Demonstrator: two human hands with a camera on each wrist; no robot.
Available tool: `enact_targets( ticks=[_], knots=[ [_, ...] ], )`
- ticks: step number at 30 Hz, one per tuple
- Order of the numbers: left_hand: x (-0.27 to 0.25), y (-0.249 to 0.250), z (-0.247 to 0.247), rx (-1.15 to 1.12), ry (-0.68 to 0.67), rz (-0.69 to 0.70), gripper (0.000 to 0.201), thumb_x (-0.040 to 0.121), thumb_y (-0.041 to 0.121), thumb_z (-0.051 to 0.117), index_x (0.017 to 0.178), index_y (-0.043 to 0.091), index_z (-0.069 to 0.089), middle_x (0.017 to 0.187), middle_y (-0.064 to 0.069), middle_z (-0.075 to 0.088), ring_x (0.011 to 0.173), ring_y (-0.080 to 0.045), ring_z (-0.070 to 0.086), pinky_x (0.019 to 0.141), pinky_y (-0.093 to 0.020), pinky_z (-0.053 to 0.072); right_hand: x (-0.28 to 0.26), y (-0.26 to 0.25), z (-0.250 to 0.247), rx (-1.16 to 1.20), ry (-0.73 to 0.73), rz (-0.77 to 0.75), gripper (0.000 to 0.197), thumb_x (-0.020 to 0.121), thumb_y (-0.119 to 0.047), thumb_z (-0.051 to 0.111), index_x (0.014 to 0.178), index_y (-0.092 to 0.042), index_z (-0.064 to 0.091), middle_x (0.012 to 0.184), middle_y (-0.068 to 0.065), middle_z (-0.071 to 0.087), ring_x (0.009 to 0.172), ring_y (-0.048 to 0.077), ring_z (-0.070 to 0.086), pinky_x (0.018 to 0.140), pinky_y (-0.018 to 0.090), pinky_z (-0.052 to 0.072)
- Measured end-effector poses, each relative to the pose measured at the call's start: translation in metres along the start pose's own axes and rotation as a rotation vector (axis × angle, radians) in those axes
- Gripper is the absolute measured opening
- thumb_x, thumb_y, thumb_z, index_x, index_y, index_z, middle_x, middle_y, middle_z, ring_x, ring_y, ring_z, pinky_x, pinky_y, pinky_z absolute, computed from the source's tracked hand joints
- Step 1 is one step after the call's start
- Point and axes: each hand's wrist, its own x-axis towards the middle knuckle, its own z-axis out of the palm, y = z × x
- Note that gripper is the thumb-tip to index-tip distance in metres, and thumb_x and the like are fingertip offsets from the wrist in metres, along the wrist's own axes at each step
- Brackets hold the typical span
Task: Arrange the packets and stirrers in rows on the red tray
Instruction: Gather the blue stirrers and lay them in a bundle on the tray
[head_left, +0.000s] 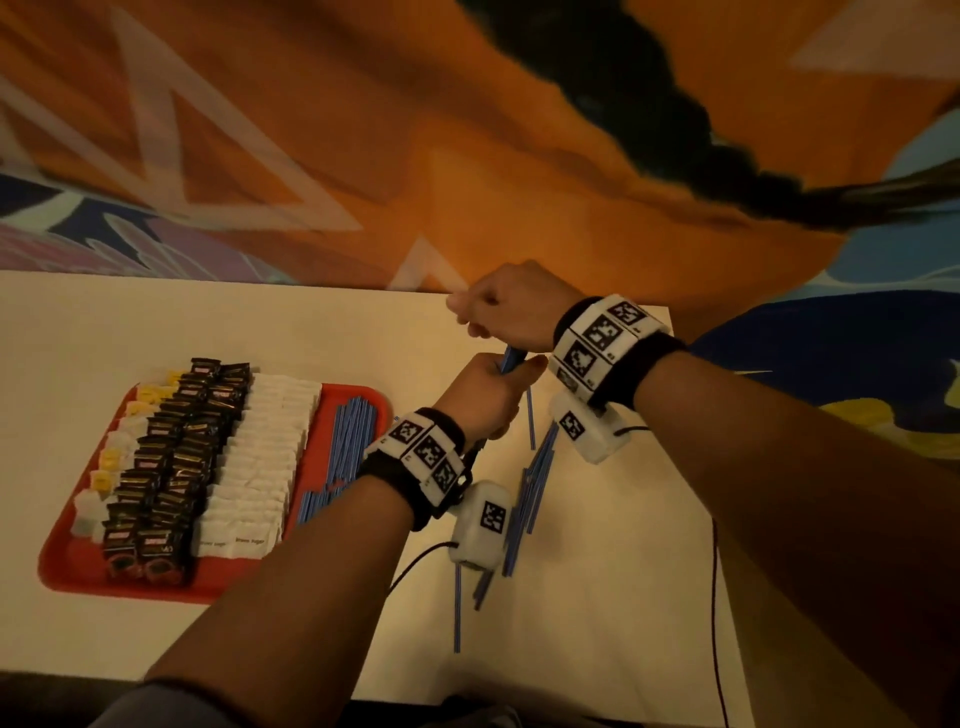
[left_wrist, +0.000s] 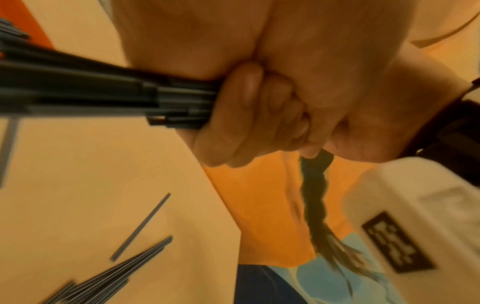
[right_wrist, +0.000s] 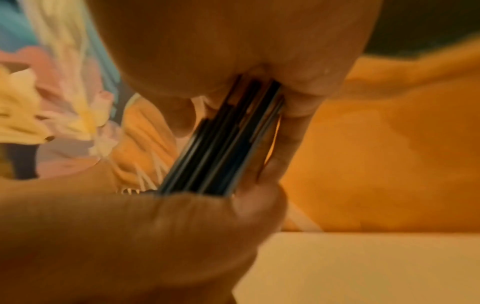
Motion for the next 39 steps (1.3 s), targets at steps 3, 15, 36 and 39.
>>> enact_targets(
  ticks=[3,15,36,39],
  knots=[
    [-0.012,0.022,-0.009,-0.091,0.022,0.061,0.046,0.100,0.008,0.045,0.057,0.016,0.032,0.043,0.001,0.028,0.039,-0.014,0.019,0.046,-0.025,0.020,-0.002,-0.027,-0.007,0.018,0.077,-0.127,0.041,0.100,-0.049,0.043,0.103,-0.016,0.069,0.102,0.000,0.071,0.090,0.012,0.063,0.082,0.030,0.050],
    [-0.048,0.119,-0.100,-0.617,0.247,0.436,0.046,0.103,0.032,0.050,0.063,0.020,0.033,0.048,0.005,0.027,0.041,-0.011,0.024,0.043,-0.025,0.025,-0.036,-0.094,0.028,1.363,-0.124,0.490,0.077,0.089,-0.073,0.038,0.118,-0.003,0.054,0.103,0.017,0.057,0.077,0.027,0.062,0.062,0.033,0.056],
    [-0.091,0.148,-0.170,0.864,0.207,0.530,0.030,0.098,0.027,0.056,0.071,0.016,0.049,0.058,0.001,0.047,0.050,-0.014,0.041,0.050,-0.029,0.028,-0.031,-0.210,-0.042,0.222,0.557,-0.025,0.047,0.103,-0.048,0.031,0.066,-0.024,0.046,0.064,-0.006,0.046,0.058,0.008,0.043,0.057,0.028,0.028],
    [-0.092,0.162,-0.179,1.074,0.177,0.578,0.016,0.098,0.027,0.055,0.109,0.017,0.061,0.085,0.003,0.063,0.072,-0.017,0.056,0.063,-0.029,0.044,-0.024,-0.203,-0.036,0.109,0.422,-0.028,0.048,0.103,-0.045,0.037,0.069,-0.019,0.057,0.068,-0.004,0.057,0.060,0.008,0.050,0.061,0.027,0.032]
  ],
)
